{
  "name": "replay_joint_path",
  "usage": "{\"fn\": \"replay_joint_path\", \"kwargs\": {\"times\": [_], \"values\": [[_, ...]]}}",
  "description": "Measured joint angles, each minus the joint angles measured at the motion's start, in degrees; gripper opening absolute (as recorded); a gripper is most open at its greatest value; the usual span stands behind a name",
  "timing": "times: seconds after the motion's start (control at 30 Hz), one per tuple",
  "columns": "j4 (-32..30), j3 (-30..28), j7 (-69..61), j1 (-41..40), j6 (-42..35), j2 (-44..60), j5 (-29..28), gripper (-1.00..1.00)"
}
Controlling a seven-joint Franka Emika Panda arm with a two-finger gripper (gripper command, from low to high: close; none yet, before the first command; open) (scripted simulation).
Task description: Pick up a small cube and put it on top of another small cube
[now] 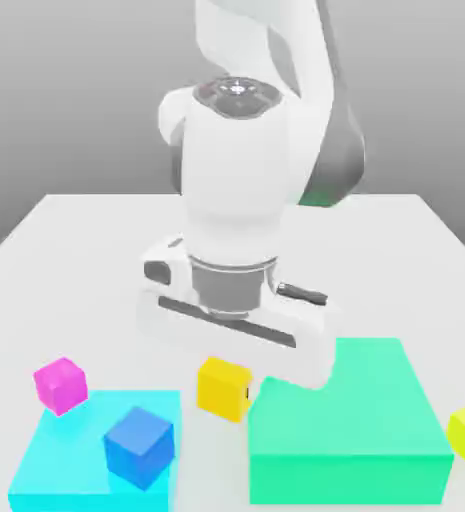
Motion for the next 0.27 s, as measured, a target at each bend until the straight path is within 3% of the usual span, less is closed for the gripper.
{"fn": "replay_joint_path", "kwargs": {"times": [0.1,0.13,0.27], "values": [[-0.21,0.5,1.41,-1.37,4.53,4.27,-0.61,-1.0],[-0.53,0.44,1.84,-1.11,6.66,6.08,-1.11,1.0],[-0.53,0.44,1.83,-1.11,6.66,6.08,-1.11,1.0]]}}
